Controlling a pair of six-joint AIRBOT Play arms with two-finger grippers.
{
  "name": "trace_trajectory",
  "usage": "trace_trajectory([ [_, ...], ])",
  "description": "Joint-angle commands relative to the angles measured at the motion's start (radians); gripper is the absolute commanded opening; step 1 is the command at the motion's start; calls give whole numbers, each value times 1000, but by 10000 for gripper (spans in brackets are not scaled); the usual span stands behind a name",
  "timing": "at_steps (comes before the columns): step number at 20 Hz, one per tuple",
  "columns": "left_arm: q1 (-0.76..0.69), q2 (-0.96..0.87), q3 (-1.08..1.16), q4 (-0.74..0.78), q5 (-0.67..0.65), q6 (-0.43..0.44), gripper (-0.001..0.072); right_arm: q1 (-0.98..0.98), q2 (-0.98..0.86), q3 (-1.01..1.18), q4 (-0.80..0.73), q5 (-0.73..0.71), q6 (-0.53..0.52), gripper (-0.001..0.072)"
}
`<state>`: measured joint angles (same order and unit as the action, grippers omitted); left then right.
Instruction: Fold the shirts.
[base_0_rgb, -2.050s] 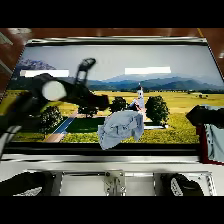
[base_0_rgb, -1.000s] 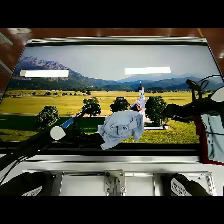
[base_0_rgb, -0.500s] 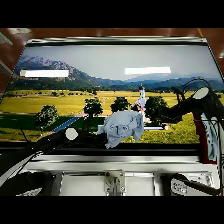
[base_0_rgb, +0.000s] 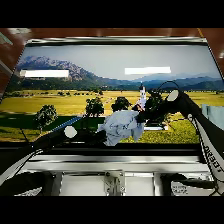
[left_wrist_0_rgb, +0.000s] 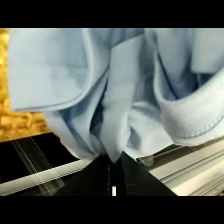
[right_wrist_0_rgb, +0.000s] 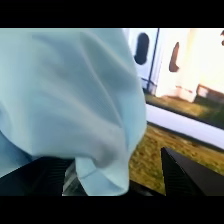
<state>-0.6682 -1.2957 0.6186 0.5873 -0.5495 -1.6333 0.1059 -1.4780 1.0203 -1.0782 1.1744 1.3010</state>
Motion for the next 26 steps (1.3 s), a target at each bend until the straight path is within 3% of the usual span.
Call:
trace_trajectory([
  [1, 17, 0, 23, -1, -3, 3, 40, 54, -7, 0, -4, -77, 42, 486],
  [2, 18, 0, 36, -1, -3, 23, 40, 54, -9, 0, -2, -95, 54, 184],
  [3, 21, 0, 50, -1, -8, 49, 40, 53, -11, 0, -7, -107, 81, 71],
  [7, 95, 15, 126, 79, -134, 131, 37, 31, 28, 39, -82, -68, 87, 68],
  [9, 183, 64, 206, 236, -290, 126, 36, 26, 112, 116, -220, -24, 84, 69],
  [12, 331, 229, 407, 493, -453, 43, 36, 20, 305, 296, -376, -38, 26, 69],
  [16, 451, 469, 823, 598, -456, 69, 37, 20, 551, 534, -417, -169, 6, 68],
  [20, 518, 573, 1180, 715, -458, 20, 37, 20, 716, 664, -430, -270, 11, 69],
  [23, 520, 607, 1263, 739, -460, 24, 37, 20, 776, 711, -451, -271, 49, 69],
  [26, 520, 608, 1261, 746, -579, 24, 37, 20, 790, 742, -450, -298, 49, 69],
])
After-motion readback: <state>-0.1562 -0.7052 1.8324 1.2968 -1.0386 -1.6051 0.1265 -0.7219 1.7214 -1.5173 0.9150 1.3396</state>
